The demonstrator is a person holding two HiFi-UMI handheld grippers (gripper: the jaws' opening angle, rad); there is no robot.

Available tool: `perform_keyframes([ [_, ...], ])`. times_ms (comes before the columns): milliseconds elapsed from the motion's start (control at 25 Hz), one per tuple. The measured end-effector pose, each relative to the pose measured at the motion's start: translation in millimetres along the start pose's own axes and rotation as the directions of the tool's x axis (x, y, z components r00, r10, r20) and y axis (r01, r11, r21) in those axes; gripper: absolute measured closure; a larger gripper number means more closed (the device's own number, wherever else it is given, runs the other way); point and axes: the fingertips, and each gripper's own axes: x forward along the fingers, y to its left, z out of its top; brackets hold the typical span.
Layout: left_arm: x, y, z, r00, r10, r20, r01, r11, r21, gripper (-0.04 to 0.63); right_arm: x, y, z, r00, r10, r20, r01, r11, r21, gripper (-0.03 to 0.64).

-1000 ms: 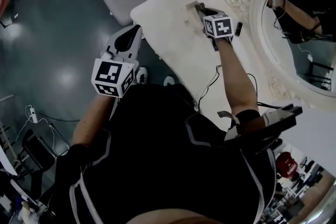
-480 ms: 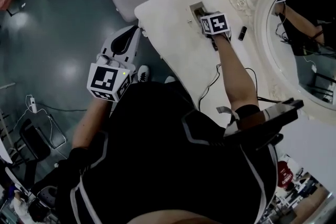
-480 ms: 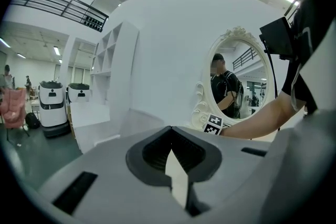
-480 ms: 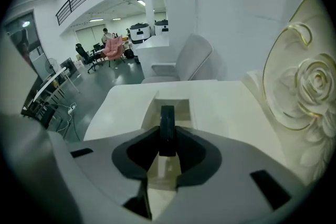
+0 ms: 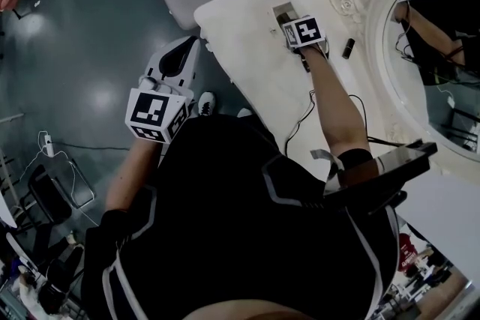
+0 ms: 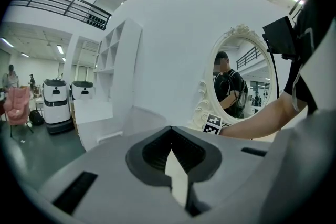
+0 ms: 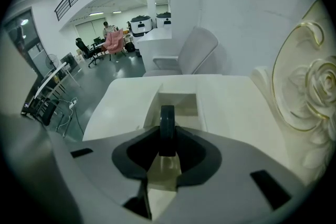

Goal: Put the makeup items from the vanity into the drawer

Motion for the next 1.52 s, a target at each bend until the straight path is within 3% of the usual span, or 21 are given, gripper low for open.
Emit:
perform_keyframes([
  [880, 10, 9, -10, 0.999, -0.007, -0.041, 0.005, 0.999, -0.039, 0.592, -5, -10, -24, 0.997, 0.011, -0.075, -0.007, 0.999, 0.050, 0.516],
  [1240, 4, 8, -8, 0.999, -0.024, -0.046, 0.022, 0.999, -0.027, 0.592, -24, -7, -21, 1.000, -0.018, -0.022, 0.020, 0.994, 0.104, 0.456],
  [1520, 12, -1, 9, 0.997, -0.080, -0.006, 0.080, 0.996, -0.027, 0.592, -72, -15, -10, 0.994, -0.050, 0.102, 0.030, 0.981, 0.192, 0.446],
])
